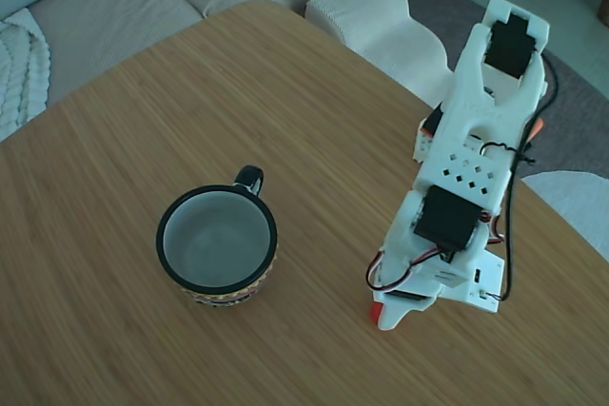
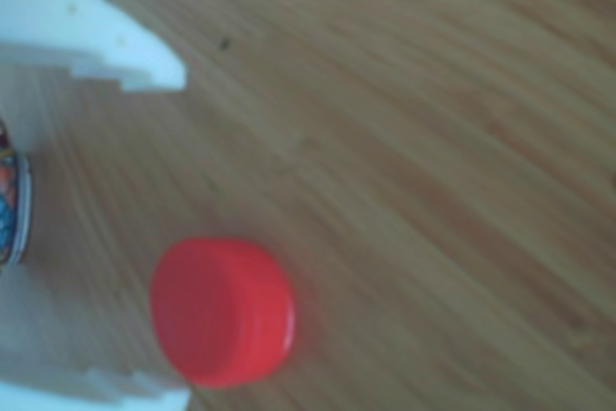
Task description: Grasp a red cap and put it in the cup.
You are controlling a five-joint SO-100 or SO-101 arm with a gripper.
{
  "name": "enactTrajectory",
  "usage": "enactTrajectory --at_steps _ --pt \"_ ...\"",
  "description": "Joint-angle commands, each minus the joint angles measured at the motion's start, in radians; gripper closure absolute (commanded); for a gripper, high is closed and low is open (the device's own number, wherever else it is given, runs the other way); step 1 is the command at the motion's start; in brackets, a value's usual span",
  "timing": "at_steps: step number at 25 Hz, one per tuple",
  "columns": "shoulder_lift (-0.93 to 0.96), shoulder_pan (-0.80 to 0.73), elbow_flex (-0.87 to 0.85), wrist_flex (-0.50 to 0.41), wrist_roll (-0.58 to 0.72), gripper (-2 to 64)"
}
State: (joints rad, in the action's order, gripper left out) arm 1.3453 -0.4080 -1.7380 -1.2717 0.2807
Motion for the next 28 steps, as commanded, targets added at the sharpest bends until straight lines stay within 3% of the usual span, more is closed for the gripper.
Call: enactTrajectory --at_steps 1,19,28 --pt "0.011 0.002 -0.002 0.008 -0.003 23.1" --pt "0.008 0.04 -0.008 0.046 -0.006 23.1" --pt "-0.08 0.055 0.028 0.064 -0.006 23.1"
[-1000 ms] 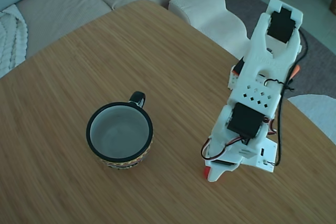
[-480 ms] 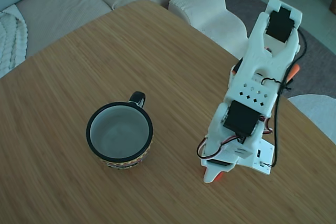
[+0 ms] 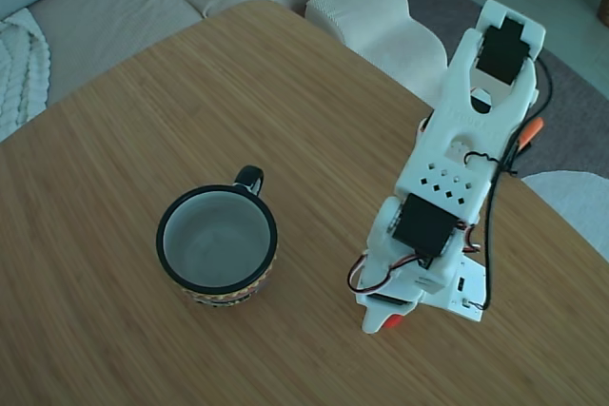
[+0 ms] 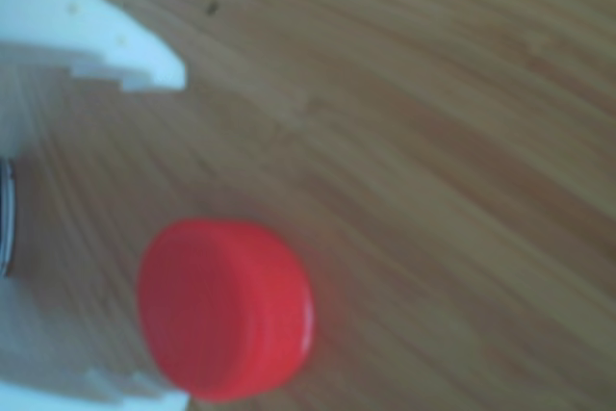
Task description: Grasp a red cap and put it in the cup.
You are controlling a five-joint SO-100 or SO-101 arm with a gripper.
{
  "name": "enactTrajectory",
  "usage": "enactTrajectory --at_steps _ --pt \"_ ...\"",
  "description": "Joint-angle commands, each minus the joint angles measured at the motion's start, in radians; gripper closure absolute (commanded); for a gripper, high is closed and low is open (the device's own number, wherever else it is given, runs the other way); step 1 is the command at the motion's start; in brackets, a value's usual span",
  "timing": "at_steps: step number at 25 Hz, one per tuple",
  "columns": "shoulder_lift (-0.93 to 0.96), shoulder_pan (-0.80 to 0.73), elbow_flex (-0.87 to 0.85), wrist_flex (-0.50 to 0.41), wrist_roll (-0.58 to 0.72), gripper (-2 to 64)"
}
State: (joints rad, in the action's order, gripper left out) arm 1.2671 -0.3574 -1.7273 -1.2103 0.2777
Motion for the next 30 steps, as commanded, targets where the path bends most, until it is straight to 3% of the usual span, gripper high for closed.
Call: enactTrajectory --at_steps 1,30 --pt "-0.002 0.005 0.017 0.003 -0.003 23.1" --pt "-0.015 -0.083 0.109 0.017 -0.037 23.7"
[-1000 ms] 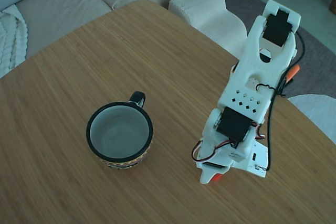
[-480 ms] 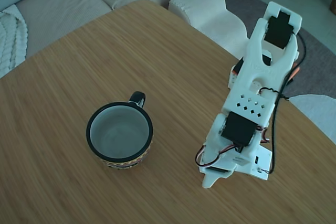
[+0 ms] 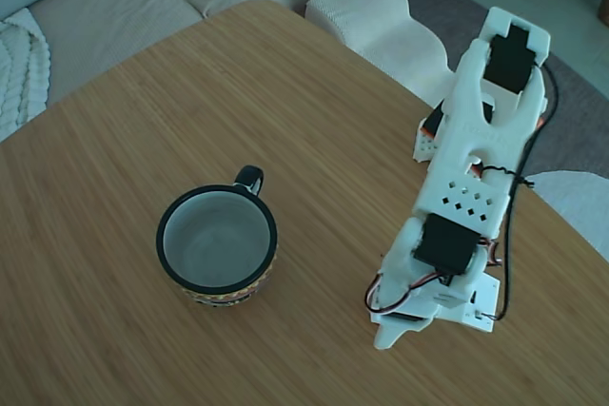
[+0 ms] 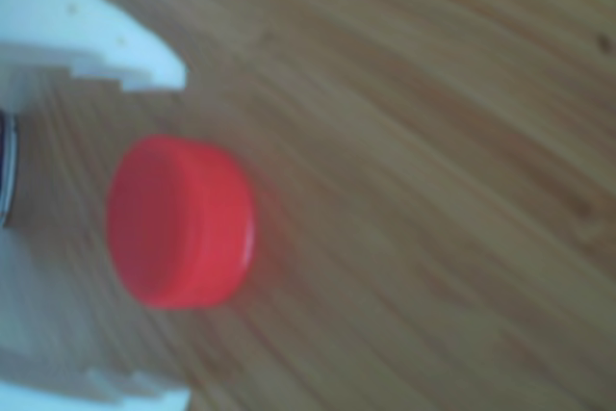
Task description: Grasp a red cap and put it in the cup.
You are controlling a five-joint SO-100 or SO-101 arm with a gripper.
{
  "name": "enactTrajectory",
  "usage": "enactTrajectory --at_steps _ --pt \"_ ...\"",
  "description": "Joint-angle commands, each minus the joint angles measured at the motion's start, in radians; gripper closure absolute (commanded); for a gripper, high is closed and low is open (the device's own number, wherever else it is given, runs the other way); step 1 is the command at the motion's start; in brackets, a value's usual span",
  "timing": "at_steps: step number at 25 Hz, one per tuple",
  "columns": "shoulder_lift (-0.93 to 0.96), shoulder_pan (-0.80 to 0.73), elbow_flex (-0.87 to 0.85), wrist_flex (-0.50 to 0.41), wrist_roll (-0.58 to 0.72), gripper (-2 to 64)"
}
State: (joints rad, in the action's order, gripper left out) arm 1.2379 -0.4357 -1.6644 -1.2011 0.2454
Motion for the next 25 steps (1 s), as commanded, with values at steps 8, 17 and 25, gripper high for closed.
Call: enactTrajectory --at_steps 8,17,25 --pt "0.012 -0.005 0.048 0.008 -0.008 43.6" --pt "0.026 0.002 0.043 0.005 -0.009 46.2" --pt "0.029 0.077 0.17 -0.097 -0.009 45.4"
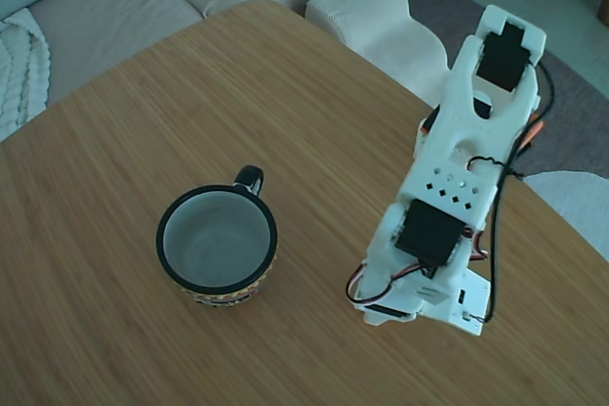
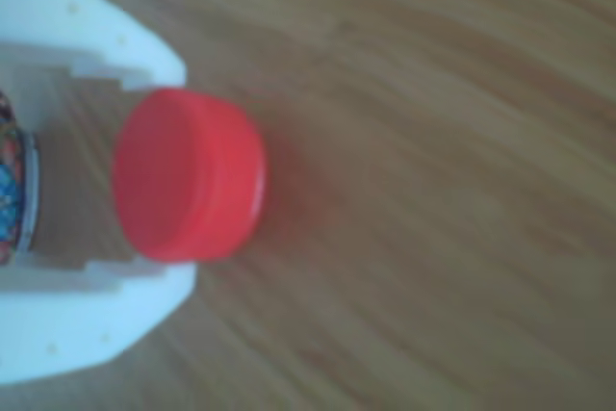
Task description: Grasp a red cap and put it in the cup.
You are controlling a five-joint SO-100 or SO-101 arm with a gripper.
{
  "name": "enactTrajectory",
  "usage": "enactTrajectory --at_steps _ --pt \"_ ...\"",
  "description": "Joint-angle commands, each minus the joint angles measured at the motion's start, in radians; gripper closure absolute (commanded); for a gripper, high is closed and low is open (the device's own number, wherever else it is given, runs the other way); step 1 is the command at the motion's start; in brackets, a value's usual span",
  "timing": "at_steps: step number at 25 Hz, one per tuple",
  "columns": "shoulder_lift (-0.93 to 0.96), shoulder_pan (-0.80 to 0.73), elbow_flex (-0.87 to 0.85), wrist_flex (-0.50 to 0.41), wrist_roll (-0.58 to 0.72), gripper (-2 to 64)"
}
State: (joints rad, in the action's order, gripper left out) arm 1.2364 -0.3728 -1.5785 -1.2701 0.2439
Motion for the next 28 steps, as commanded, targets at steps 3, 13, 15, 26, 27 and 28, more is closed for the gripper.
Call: enactTrajectory --at_steps 3,13,15,26,27,28 --pt "0.031 0.04 0.141 -0.072 -0.008 45.4" --pt "0.235 0.103 0.291 -0.241 0.002 45.4" --pt "0.276 0.1 0.313 -0.267 -0.003 45.4" --pt "0.517 0.152 0.328 -0.373 -0.002 45.4" --pt "0.538 0.163 0.324 -0.382 0.0 45.4" --pt "0.563 0.173 0.319 -0.39 0.002 45.4"
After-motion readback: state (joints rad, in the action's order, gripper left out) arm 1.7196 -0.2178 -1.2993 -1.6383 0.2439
